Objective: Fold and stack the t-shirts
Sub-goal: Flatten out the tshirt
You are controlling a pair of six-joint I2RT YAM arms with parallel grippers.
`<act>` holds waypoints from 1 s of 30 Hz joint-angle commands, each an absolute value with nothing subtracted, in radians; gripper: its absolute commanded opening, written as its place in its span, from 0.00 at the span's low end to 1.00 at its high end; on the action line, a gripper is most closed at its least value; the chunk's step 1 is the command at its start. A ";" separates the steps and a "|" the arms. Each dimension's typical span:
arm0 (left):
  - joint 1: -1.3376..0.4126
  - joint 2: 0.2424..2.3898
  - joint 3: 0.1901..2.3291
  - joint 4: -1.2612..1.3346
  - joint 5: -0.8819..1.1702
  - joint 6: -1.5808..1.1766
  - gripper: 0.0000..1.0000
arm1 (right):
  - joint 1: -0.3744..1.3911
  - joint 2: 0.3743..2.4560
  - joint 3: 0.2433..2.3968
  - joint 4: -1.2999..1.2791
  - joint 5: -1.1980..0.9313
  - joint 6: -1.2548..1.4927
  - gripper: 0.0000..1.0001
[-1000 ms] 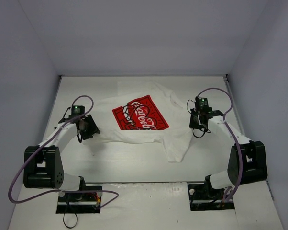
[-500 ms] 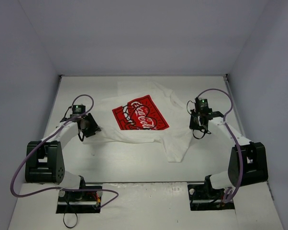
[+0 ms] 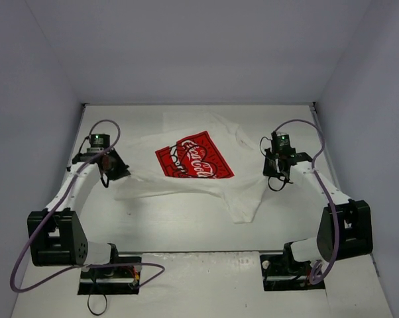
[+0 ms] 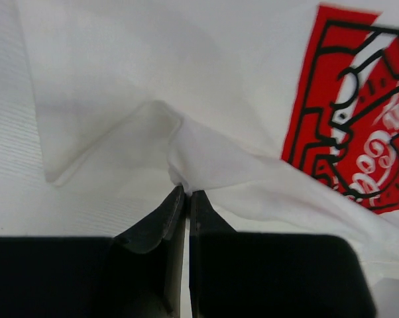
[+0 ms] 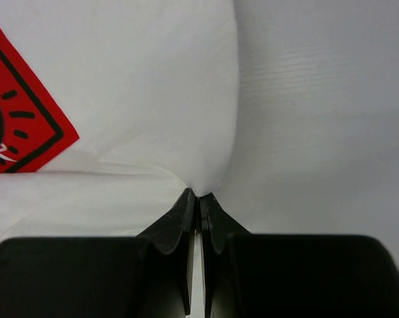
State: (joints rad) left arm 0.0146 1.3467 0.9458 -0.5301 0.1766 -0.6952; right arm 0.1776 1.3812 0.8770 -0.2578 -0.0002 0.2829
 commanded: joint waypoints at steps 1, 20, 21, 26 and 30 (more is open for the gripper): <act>0.079 1.284 1.215 -0.673 0.140 -0.651 0.00 | 0.170 1.305 1.023 -0.245 0.030 0.282 0.00; 0.225 1.687 2.563 -0.766 0.571 -0.746 0.00 | 0.133 1.419 2.003 -0.258 0.076 0.071 0.00; 0.226 1.661 2.558 -0.745 0.580 -0.753 0.00 | 0.133 1.413 2.030 -0.258 0.072 0.063 0.00; 0.258 1.550 2.476 -0.693 0.605 -0.812 0.00 | 0.134 1.336 2.074 -0.257 0.054 0.032 0.00; 0.269 1.501 2.416 -0.683 0.620 -0.835 0.00 | 0.133 1.280 2.071 -0.256 0.080 0.010 0.00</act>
